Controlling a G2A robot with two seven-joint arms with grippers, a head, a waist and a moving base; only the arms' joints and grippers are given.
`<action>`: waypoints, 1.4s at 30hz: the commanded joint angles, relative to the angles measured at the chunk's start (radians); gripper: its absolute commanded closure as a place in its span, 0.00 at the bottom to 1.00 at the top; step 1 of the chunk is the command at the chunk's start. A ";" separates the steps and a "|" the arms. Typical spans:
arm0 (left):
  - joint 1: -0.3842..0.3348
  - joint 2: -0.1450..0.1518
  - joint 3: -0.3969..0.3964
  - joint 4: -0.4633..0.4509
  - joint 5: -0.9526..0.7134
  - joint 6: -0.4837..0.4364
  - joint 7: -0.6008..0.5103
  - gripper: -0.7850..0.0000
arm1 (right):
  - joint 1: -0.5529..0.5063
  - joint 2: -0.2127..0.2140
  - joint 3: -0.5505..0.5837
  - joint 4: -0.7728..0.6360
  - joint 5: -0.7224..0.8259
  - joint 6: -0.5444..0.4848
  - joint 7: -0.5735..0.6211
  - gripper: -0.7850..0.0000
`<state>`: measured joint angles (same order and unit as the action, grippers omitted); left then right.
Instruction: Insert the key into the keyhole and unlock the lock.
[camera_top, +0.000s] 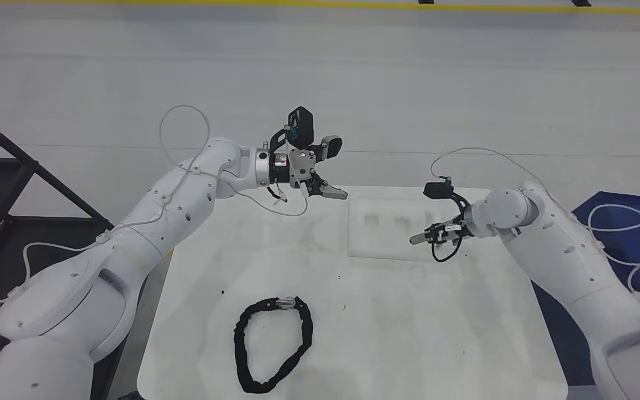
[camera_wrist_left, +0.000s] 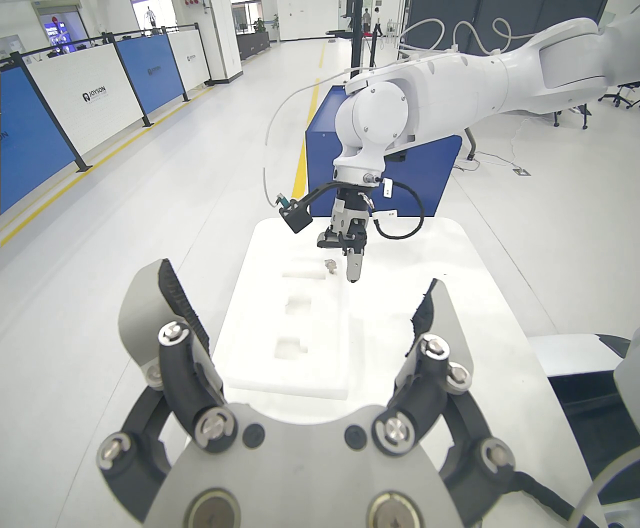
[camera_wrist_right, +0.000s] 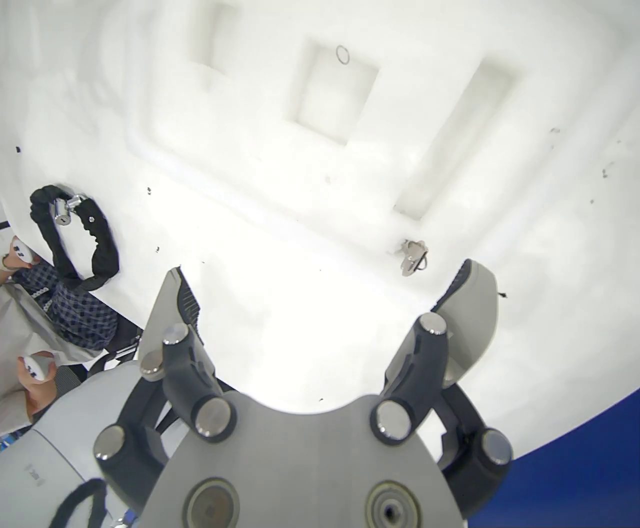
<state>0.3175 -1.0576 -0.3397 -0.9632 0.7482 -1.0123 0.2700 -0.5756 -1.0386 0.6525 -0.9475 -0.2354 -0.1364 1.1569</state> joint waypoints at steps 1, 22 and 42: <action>0.000 0.000 0.000 0.000 0.000 0.000 0.000 0.00 | -0.004 -0.007 -0.003 0.010 0.006 0.044 -0.014 0.00; 0.000 0.000 0.000 0.000 0.000 0.000 0.000 0.00 | -0.027 -0.026 0.004 0.051 0.012 0.150 -0.112 0.00; 0.000 0.000 0.000 0.000 0.000 0.000 0.000 0.00 | 0.019 -0.054 -0.020 0.106 -0.073 0.043 -0.009 0.53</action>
<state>0.3175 -1.0576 -0.3397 -0.9632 0.7482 -1.0123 0.2700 -0.5581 -1.0897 0.6355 -0.8467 -0.3042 -0.0945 1.1495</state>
